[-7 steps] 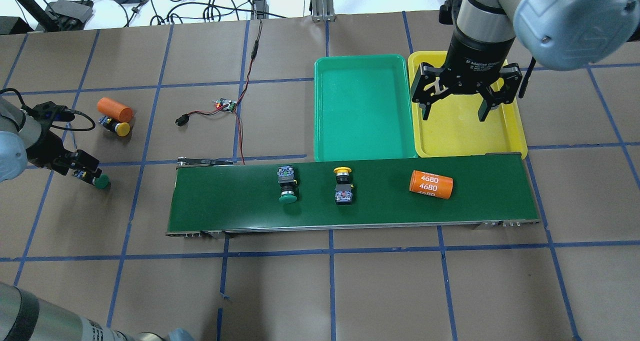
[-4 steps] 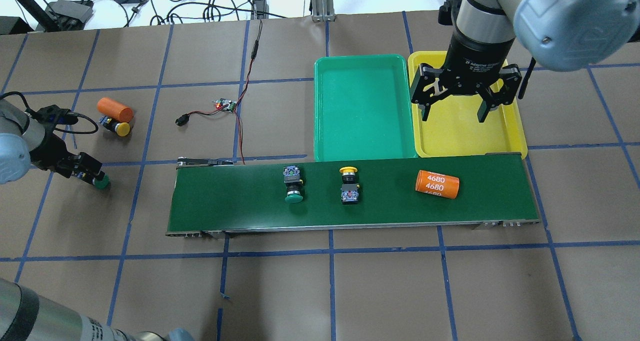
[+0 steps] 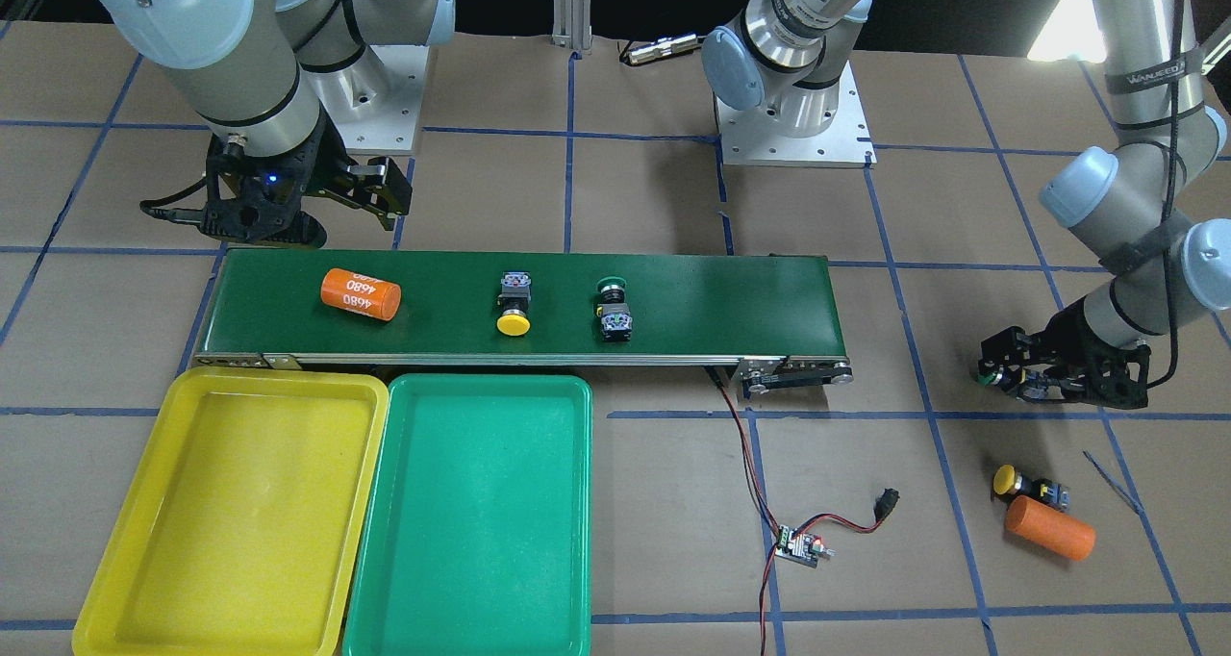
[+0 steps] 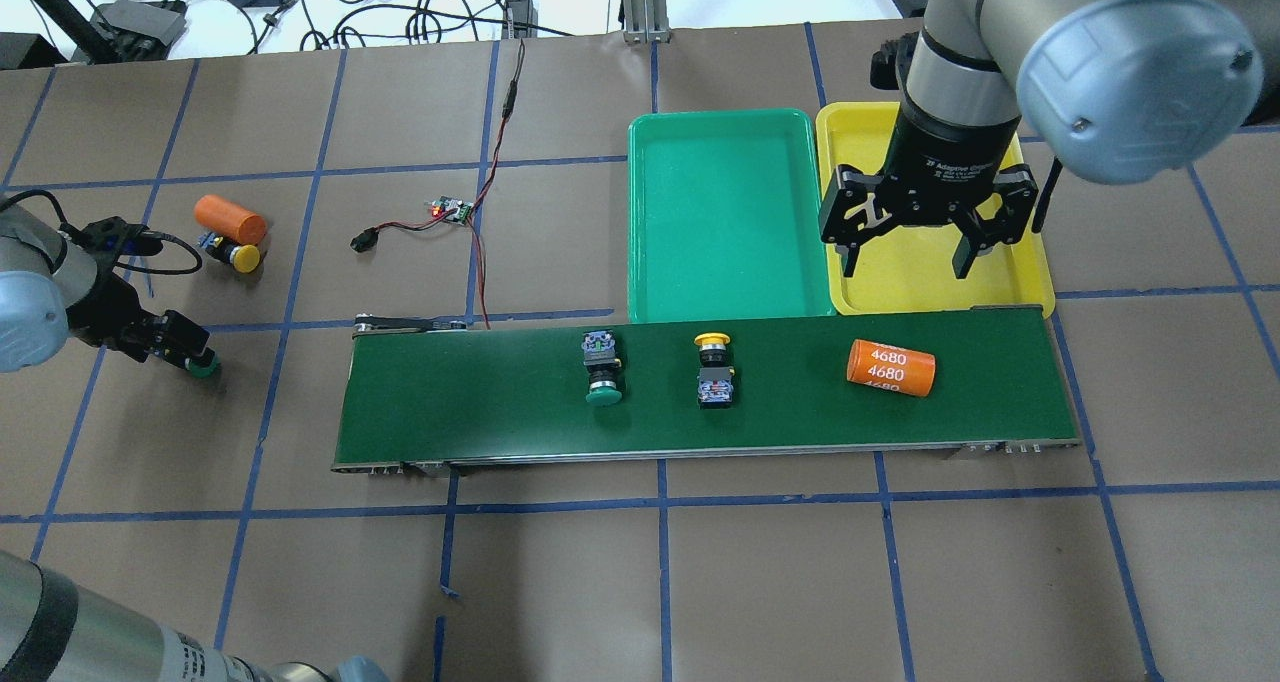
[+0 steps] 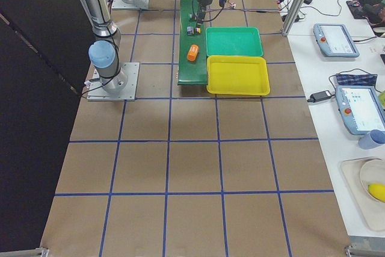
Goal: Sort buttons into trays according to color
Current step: 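Grasp the belt's yellow button with right gripper while left carries green button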
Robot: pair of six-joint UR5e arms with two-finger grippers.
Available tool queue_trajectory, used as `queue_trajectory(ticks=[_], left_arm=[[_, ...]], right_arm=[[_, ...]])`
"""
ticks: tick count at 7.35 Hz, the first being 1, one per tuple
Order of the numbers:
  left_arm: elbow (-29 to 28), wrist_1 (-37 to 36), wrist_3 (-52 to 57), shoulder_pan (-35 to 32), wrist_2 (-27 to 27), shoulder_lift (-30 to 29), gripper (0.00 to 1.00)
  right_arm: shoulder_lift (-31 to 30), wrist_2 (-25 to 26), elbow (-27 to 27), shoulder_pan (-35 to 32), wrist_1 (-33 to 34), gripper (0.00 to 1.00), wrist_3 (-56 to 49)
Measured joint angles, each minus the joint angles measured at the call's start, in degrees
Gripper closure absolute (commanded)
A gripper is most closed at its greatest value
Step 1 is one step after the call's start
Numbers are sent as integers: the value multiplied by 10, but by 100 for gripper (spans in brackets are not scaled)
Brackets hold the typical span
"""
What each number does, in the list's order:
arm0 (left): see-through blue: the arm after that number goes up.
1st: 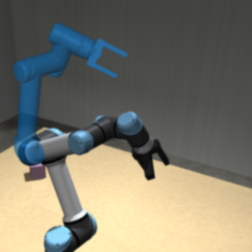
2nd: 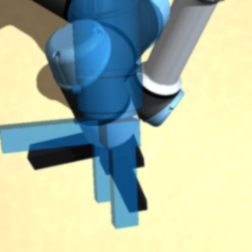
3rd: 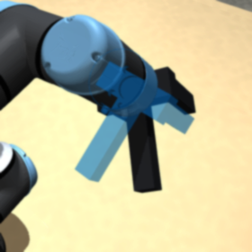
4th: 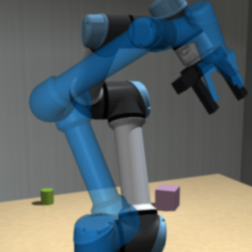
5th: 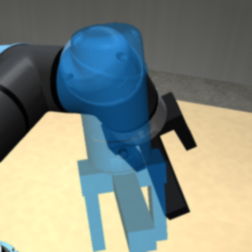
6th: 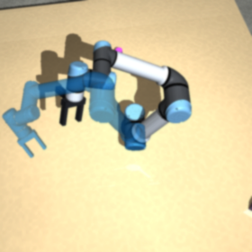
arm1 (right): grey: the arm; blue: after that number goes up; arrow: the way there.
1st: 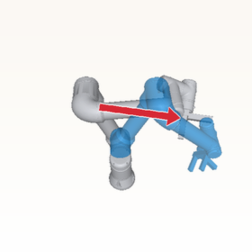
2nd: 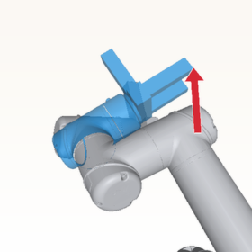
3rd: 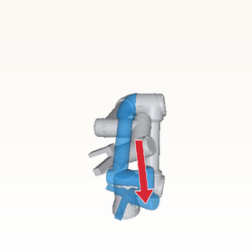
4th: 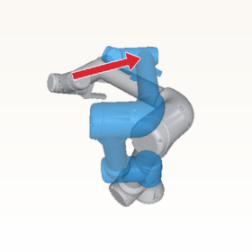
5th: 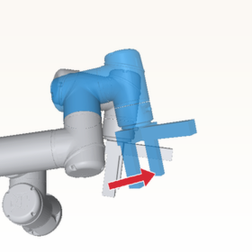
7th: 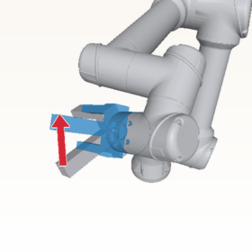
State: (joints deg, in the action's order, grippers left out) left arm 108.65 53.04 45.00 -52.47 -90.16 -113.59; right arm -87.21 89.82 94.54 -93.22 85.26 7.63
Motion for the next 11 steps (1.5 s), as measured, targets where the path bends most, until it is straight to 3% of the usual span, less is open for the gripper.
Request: queue_trajectory(ticks=[2,4,8,9,10,11], left_arm=[[3,2,0,0,-1,5,0],[3,3,-1,-1,-3,7,0],[4,-1,0,-1,0,3,0],[4,-2,0,-1,0,2,10],[3,-4,0,-1,0,0,43],[3,-4,-1,-1,0,-1,66]], right_arm=[[-41,1,67,-2,18,0,-1],[-61,8,118,-3,90,0,-12],[-67,52,160,-16,156,0,-22],[-63,53,159,-17,191,0,-27],[-53,50,156,-17,227,0,-35],[-43,48,153,-17,244,0,-40]])
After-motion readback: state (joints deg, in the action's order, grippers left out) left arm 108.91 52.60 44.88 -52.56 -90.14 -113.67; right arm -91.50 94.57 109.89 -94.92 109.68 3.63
